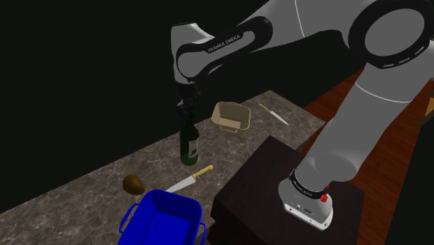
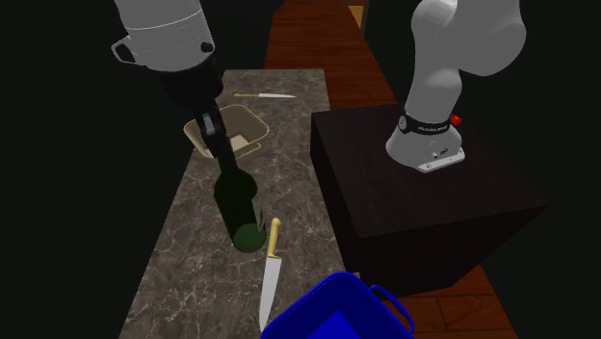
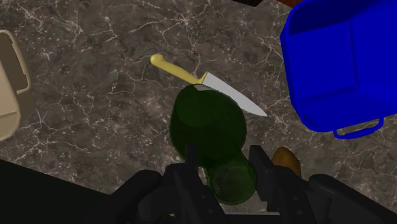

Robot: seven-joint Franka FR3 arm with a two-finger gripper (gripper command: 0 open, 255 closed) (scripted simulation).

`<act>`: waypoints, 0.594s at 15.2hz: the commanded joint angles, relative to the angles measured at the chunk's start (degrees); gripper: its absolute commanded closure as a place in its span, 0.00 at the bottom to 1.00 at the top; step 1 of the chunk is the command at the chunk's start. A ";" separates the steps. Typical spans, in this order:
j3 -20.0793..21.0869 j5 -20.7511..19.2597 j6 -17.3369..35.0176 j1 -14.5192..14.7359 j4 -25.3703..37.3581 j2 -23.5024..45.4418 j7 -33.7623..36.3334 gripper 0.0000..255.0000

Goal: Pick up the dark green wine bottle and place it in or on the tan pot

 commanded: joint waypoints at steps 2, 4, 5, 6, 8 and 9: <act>-0.01 0.24 -2.28 -0.05 1.01 -1.30 -0.09 1.00; -0.02 0.34 -3.77 -0.08 1.86 -1.95 -0.12 1.00; -0.03 0.39 -4.51 -0.09 2.30 -2.26 -0.13 1.00; -0.04 0.44 -5.25 -0.10 2.76 -2.55 -0.14 1.00; -0.06 0.52 -6.74 -0.13 3.70 -3.10 -0.15 1.00; -0.07 0.56 -7.49 -0.14 4.19 -3.36 -0.16 1.00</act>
